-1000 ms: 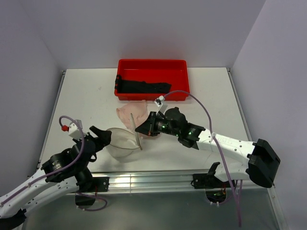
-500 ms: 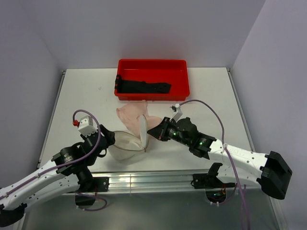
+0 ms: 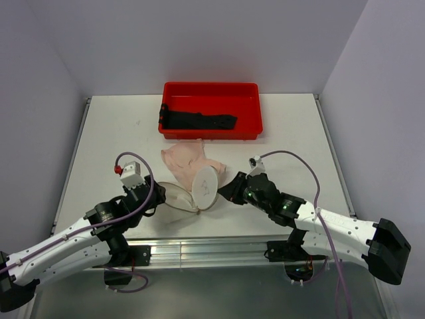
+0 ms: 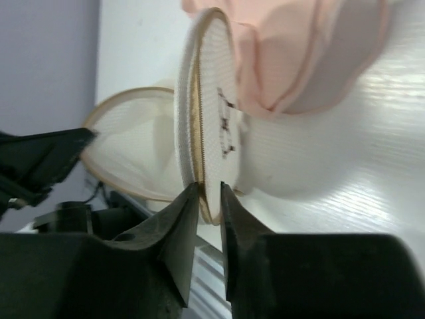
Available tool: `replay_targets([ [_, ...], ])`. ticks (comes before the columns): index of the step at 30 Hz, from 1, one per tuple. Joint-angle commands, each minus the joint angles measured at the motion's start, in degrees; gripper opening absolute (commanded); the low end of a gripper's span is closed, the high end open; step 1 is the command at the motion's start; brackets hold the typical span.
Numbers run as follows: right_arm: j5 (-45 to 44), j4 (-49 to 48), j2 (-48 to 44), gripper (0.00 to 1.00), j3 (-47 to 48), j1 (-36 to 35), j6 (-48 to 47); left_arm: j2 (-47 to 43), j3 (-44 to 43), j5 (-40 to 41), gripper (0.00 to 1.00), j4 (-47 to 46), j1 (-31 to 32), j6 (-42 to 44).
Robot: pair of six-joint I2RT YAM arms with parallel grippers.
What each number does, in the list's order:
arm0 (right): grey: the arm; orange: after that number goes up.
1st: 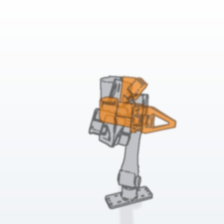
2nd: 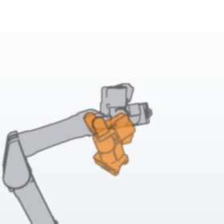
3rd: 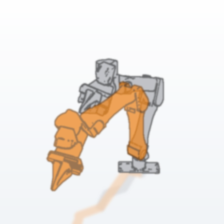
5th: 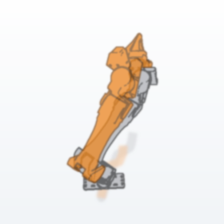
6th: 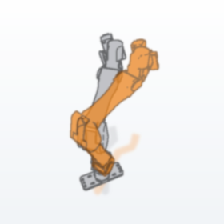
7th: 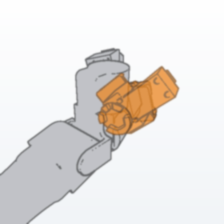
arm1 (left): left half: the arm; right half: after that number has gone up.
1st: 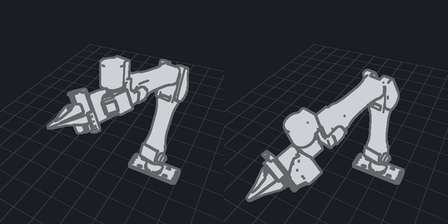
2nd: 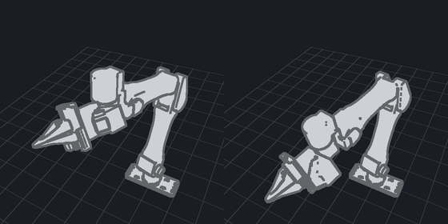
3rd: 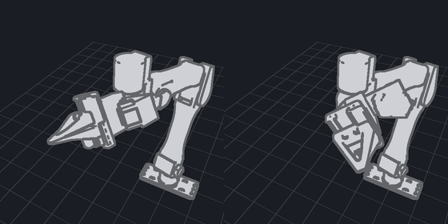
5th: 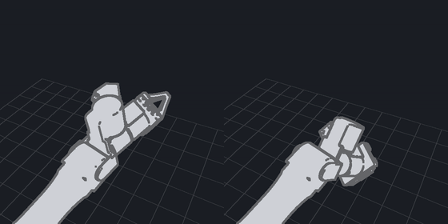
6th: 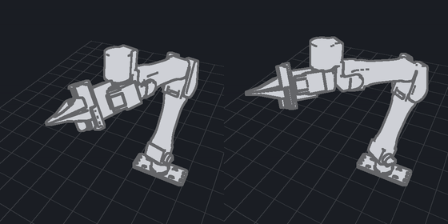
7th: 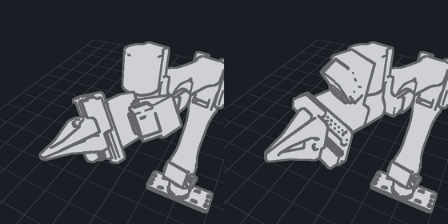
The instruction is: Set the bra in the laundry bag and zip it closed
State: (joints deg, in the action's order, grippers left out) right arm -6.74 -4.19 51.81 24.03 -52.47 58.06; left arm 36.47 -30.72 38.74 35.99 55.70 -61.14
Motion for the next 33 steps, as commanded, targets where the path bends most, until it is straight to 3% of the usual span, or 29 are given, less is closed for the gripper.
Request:
replay_targets([
  [1, -3.8, 5.0, -1.2, 0.29, 0.0, 0.3, -0.1, -0.3, 1.1, -2.3, 0.56, -3.7, -0.9, 2.3],
  [2, -5.0, 7.8, -1.3, 0.31, 0.3, 0.3, -1.2, -0.3, 1.4, -2.5, 0.52, -3.9, -1.2, 2.5],
  [3, -6.2, 9.4, -1.7, 0.43, 0.8, 0.3, -2.0, -0.4, 1.5, -2.9, 0.5, -3.9, -1.4, 2.7],
  [6, -11.6, 15.9, -3.1, 0.58, 4.6, 1.0, -7.2, -0.6, 1.6, -3.1, 0.41, -4.0, -1.7, 3.0],
  [9, -14.3, 17.8, -4.1, 0.69, 10.1, 2.8, -15.2, -0.5, 1.3, -2.5, 0.49, -2.9, -1.9, 2.4],
  [10, -14.2, 18.0, -3.7, 0.69, 13.3, 3.5, -17.2, -0.4, 0.9, -1.9, 0.58, -1.8, -1.9, 2.4],
  [13, -9.7, 17.5, 0.0, 0.69, 20.3, 6.2, -24.8, -0.3, 0.4, -0.8, 0.7, -0.7, -1.9, 2.2],
  [19, 1.3, 20.0, 19.0, 0.7, 36.2, 7.6, -34.7, 1.9, -1.0, 0.3, 0.73, -1.4, -1.9, 2.3],
  [21, 5.0, 19.9, 27.5, 0.79, 41.0, 7.6, -37.1, 2.7, -1.0, 0.6, 0.72, -0.8, -1.9, 1.8],
  [24, 6.7, 19.5, 38.8, 0.88, 47.7, 7.6, -39.6, 1.7, 0.1, 0.8, 0.67, -1.7, -1.9, 1.5],
  [25, 7.8, 19.6, 41.6, 0.89, 49.6, 7.6, -40.3, 1.3, 1.1, 0.8, 0.58, -2.1, -2.0, 1.3],
  [30, 6.9, 21.6, 58.9, 0.9, 62.1, 7.9, -42.2, 0.5, 1.8, 0.2, 0.44, -3.0, -2.3, 1.6],
  [33, 7.2, 21.7, 65.0, 0.9, 66.6, 8.5, -41.9, 1.2, 2.1, -0.1, 0.28, -4.5, -2.5, 2.3],
])
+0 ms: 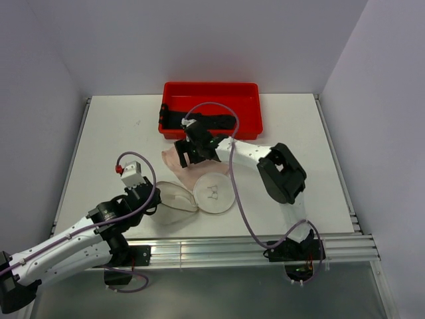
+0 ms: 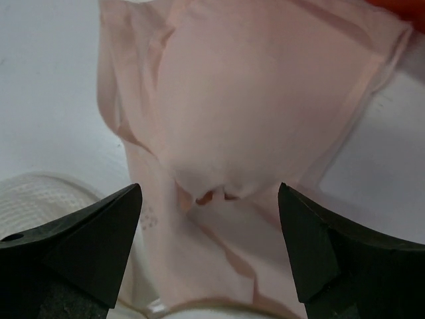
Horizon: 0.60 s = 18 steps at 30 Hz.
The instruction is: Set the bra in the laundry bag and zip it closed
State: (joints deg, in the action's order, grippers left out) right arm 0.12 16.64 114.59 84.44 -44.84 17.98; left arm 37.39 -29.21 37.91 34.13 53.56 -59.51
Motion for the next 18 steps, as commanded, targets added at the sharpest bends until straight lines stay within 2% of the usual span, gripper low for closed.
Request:
replay_targets([
  [1, 0.4, 0.9, 3.2, 0.9, 7.0, 1.0, -1.6, 0.5, 0.8, 0.6, 0.22, -3.9, -0.5, 0.9],
  [3, -1.2, -0.1, 5.6, 0.87, 8.4, 1.0, -1.4, 0.9, 1.4, 0.4, 0.12, -5.6, -0.7, 1.7],
  [4, -2.0, -0.3, 6.3, 0.84, 8.8, 1.0, -1.1, 1.2, 2.4, -0.3, 0.04, -6.9, -1.1, 2.1],
  [6, -3.9, -0.4, 7.5, 0.75, 9.2, 1.0, -1.1, 2.0, 3.5, -1.0, 0.0, -9.9, -2.1, 3.3],
  [8, -6.2, -1.5, 7.5, 0.49, 8.7, 1.0, -0.9, 2.3, 4.1, -2.1, 0.0, -13.1, -2.4, 4.8],
  [9, -6.4, -1.9, 6.6, 0.27, 7.6, 1.0, -0.7, 1.9, 4.9, -2.5, 0.0, -14.5, -2.4, 5.4],
  [11, -5.9, -6.3, 2.8, 0.08, 4.5, 1.0, -0.7, -0.1, 6.7, -2.5, 0.0, -17.9, -2.6, 8.1],
  [13, -5.9, -10.6, -1.0, 0.0, -2.1, 1.0, -0.4, -2.0, 9.8, -3.5, 0.0, -25.7, -3.5, 10.5],
  [15, -6.3, -16.3, -7.0, 0.0, -8.9, 1.1, 0.0, -3.6, 11.5, -5.9, 0.0, -32.3, -4.6, 14.1],
  [18, -8.2, -25.9, -15.3, 0.0, -19.3, 1.0, 1.4, -2.6, 10.8, -10.0, 0.0, -37.3, -8.2, 18.4],
])
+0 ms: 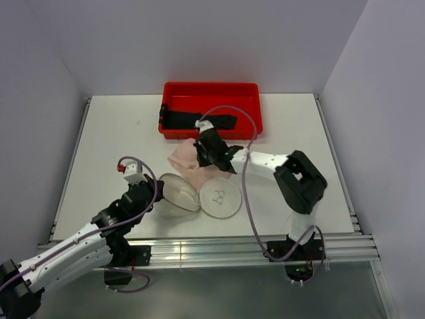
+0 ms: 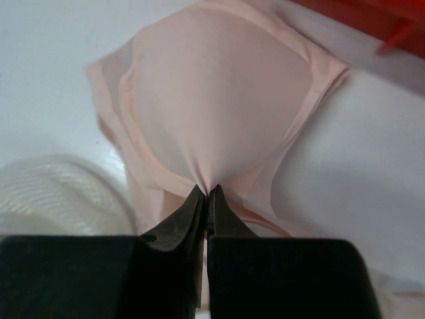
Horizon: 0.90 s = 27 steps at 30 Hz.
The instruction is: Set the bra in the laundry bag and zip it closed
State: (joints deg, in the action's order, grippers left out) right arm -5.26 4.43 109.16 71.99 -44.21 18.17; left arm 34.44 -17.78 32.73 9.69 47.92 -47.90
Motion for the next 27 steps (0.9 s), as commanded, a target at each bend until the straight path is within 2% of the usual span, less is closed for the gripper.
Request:
replay_targets([
  [1, -3.8, -19.0, -11.8, 0.0, -9.5, 0.3, 1.8, 1.0, -0.8, -5.7, 0.0, -13.7, -3.3, 7.5],
  [3, -6.4, -24.2, -16.6, 0.0, -15.8, 0.4, 2.1, 2.6, -1.3, -9.6, 0.0, -15.9, -5.2, 9.3],
  [5, -8.9, -29.5, -19.5, 0.0, -19.3, 0.3, 3.2, 3.7, -1.2, -11.9, 0.0, -19.4, -6.0, 10.2],
  [7, -11.8, -32.6, -20.7, 0.0, -20.4, 0.3, 4.0, 4.7, -1.8, -13.4, 0.0, -18.8, -6.5, 9.8],
  [12, -17.0, -37.2, -22.6, 0.0, -20.5, 0.6, 4.3, 4.2, -1.4, -10.4, 0.0, -14.6, -7.1, 7.9],
  [15, -16.7, -37.4, -23.7, 0.0, -19.4, 1.1, 3.9, 4.8, -2.7, -8.4, 0.16, -11.5, -7.8, 6.8],
  [16, -16.6, -37.1, -24.3, 0.0, -19.3, 1.1, 3.5, 5.4, -3.6, -8.2, 0.3, -10.7, -8.1, 6.8],
  [17, -16.5, -35.9, -25.5, 0.0, -19.3, 1.1, 3.3, 6.5, -4.4, -8.3, 0.37, -9.9, -8.3, 6.9],
  [18, -16.5, -35.1, -26.2, 0.0, -19.8, 1.1, 3.4, 7.0, -6.5, -8.3, 0.52, -7.7, -8.3, 6.9],
  [21, -14.5, -32.8, -29.4, 0.0, -22.1, 1.5, 4.1, 8.8, -10.1, -9.4, 0.75, -5.2, -8.3, 6.5],
  [25, -14.6, -30.8, -34.3, 0.0, -25.5, 2.3, 4.3, 9.4, -14.9, -11.2, 0.84, -1.4, -8.2, 6.5],
  [27, -13.9, -30.4, -37.1, 0.0, -26.8, 3.2, 4.6, 9.1, -18.0, -11.6, 0.84, -0.1, -8.3, 6.5],
])
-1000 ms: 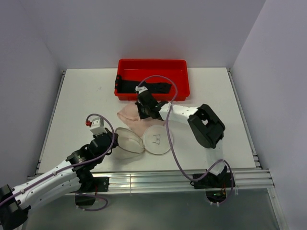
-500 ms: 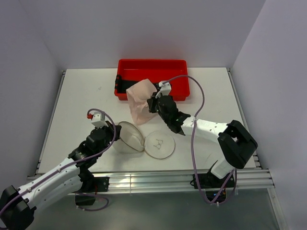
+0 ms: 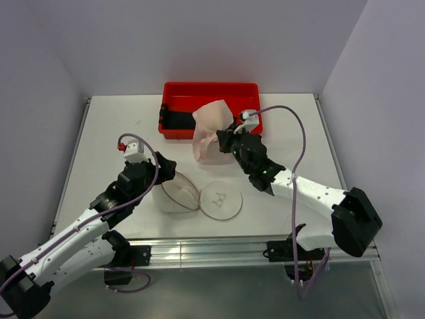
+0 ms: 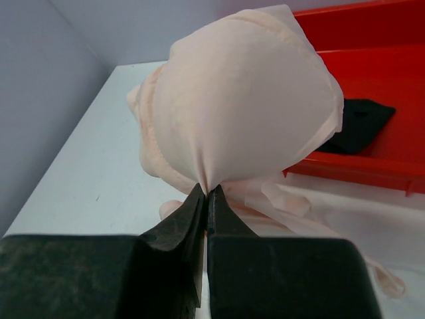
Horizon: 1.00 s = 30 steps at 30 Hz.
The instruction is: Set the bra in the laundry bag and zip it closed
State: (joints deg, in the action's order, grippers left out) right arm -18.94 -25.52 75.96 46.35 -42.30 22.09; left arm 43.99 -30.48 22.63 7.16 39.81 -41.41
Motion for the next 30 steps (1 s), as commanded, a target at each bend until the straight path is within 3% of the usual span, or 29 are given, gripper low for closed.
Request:
replay_targets([
  [1, 0.3, 0.2, -4.8, 0.0, -1.4, 1.6, 1.2, -0.7, -6.3, -2.6, 0.84, 3.0, -0.2, 0.1],
  [7, 4.5, 0.7, -12.8, 0.0, -4.9, 2.0, 1.2, 5.3, -13.8, -13.9, 0.85, -2.0, -0.2, -0.7],
  [11, 7.9, 1.0, -17.3, 0.0, -7.4, 1.9, 1.8, 12.0, -16.8, -20.8, 0.88, -10.9, -0.1, -2.4],
  [20, 14.5, -0.7, -20.9, 0.0, -10.9, 1.9, 4.2, 21.6, -20.4, -22.1, 0.91, -24.2, -0.9, -4.4],
  [29, 18.7, -0.8, -20.2, 0.0, -11.4, 1.6, 5.2, 25.7, -17.9, -24.4, 0.71, -34.5, -1.7, -5.7],
  [30, 18.7, -0.9, -20.0, 0.0, -11.4, 1.2, 5.3, 26.1, -17.9, -24.5, 0.61, -34.7, -1.8, -5.8],
])
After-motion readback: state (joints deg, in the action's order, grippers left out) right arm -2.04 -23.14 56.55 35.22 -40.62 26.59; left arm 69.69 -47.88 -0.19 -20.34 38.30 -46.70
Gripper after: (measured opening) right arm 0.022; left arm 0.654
